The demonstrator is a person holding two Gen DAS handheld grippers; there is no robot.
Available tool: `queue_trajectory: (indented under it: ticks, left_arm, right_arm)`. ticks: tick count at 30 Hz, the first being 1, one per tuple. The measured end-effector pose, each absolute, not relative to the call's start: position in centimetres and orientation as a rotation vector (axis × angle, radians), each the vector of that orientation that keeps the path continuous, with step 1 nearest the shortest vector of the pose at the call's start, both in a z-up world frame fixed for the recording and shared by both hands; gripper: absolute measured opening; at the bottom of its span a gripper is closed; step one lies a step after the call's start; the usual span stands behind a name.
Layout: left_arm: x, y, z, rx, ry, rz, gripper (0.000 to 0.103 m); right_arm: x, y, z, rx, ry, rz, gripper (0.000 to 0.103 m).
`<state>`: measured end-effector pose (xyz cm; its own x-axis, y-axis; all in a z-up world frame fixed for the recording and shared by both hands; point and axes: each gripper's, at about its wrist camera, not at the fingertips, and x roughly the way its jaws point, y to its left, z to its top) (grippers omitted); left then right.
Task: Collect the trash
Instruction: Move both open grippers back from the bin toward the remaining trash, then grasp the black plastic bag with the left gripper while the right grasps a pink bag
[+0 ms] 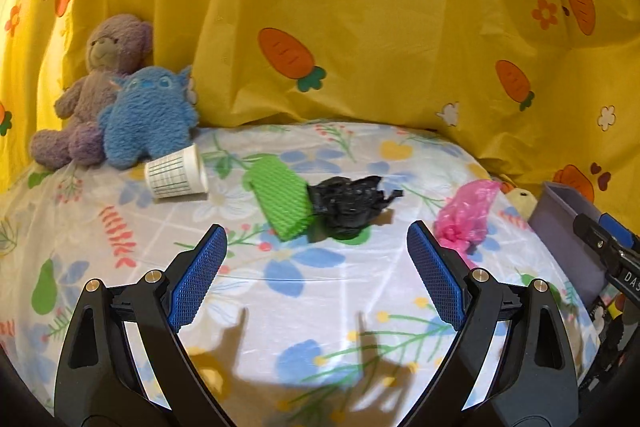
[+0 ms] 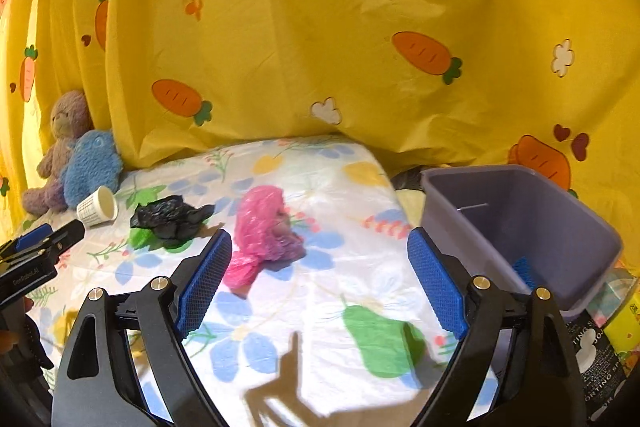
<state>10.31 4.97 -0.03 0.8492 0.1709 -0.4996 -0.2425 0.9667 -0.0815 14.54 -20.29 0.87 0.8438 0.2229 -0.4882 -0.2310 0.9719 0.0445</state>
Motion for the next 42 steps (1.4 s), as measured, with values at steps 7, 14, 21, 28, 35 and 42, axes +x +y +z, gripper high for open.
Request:
queue_trajectory:
  ticks: [7,14,21,28,35,42]
  left_arm:
    - [9.5,8.7,0.2,-0.182,0.505,0.261,0.09]
    - [11.3,7.7,-0.2,-0.159,0.53,0.184,0.09]
    - [14.8,6.0,-1.4,-0.16,0.574,0.106,0.09]
    - [18.5,5.1,-2.6,-0.14,0.602,0.074,0.089]
    - [22.2,5.6,-4.1,-0.16,0.66,0.045,0.072]
    - [23.7,5.2,-5.1,-0.162,0.685,-0.007,0.028]
  right_arm:
    - [18.2,-14.9,-1.7,-0.085,0.616,0.265,0.086]
    - [22.3,-13.2,-3.8,-0.1,0.707,0.225,0.076]
    - [24.3,-12.8,-5.4,-0.096,0.784,0.239,0.048]
    - [24.5,-12.7,-5.9,-0.123,0.792,0.258,0.021]
    - [23.4,-14.0,-4.6,-0.085,0.75,0.294,0.02]
    - [22.0,-14.3,-4.0,-0.086,0.721,0.328,0.02]
